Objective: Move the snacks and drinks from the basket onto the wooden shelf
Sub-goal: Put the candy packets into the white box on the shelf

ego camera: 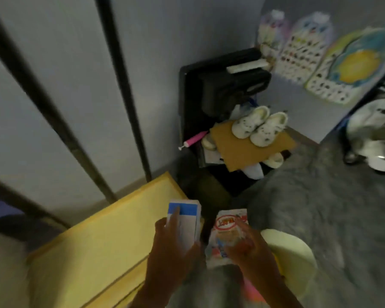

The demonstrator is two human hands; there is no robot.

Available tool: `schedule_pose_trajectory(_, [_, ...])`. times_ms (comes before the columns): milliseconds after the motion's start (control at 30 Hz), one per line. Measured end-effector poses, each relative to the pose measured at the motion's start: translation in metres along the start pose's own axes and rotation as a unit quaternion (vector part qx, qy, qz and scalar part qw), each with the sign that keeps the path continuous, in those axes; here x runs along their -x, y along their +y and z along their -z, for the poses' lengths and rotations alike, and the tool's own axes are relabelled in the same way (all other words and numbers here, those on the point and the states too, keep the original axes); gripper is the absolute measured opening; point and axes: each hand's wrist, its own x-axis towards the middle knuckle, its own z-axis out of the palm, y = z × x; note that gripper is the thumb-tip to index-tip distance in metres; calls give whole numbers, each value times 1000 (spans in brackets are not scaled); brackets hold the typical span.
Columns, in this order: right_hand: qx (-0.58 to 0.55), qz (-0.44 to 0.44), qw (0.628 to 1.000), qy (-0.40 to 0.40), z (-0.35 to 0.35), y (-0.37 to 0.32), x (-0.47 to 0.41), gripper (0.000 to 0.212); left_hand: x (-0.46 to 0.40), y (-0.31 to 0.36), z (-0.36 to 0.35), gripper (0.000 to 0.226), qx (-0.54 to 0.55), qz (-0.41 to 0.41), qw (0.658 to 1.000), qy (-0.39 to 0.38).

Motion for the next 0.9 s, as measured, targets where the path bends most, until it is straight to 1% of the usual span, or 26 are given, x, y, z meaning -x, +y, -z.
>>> schedule_pose_trajectory(33, [10,-22,999,38,23,19,2,35,0,16,-19,103,0,-18,999,-34])
schedule_pose_trajectory(100, [8,-54,993,109,66,63,2,52,0,44,-65,104,-19,-59,994,-94])
schedule_pose_trajectory(167, [3,-82,987,137,102,104,2,62,0,68,-113,102,-42,-99,985,-133])
schedule_pose_trajectory(233, [8,-100,983,152,133,144,-1,62,0,84,-164,98,-47,-127,976,-169])
schedule_pose_trajectory(300, [11,-116,977,177,155,180,-7,60,-7,93,-216,97,-57,-135,968,-202])
schedule_pose_trajectory(367, [31,-123,973,193,169,215,-18,63,-19,96,-266,98,-76,-134,965,-214])
schedule_pose_trajectory(400, [43,-125,972,193,172,233,-26,62,-25,97,-290,98,-83,-134,964,-217])
schedule_pose_trajectory(500, [62,-141,972,176,176,281,-55,48,-43,95,-352,98,-119,-136,955,-236])
schedule_pose_trajectory(533, [67,-150,973,165,174,295,-65,50,-47,92,-370,99,-128,-134,952,-244])
schedule_pose_trajectory(667, [89,-150,978,117,158,358,-100,72,-53,75,-426,102,-134,-132,948,-256])
schedule_pose_trajectory(767, [114,-139,980,91,148,369,-112,85,-50,56,-452,109,-145,-115,946,-265])
schedule_pose_trajectory(833, [133,-135,980,53,143,374,-114,87,-48,47,-462,113,-132,-100,948,-270])
schedule_pose_trajectory(900, [160,-139,977,34,142,378,-113,85,-49,44,-464,113,-132,-96,948,-273])
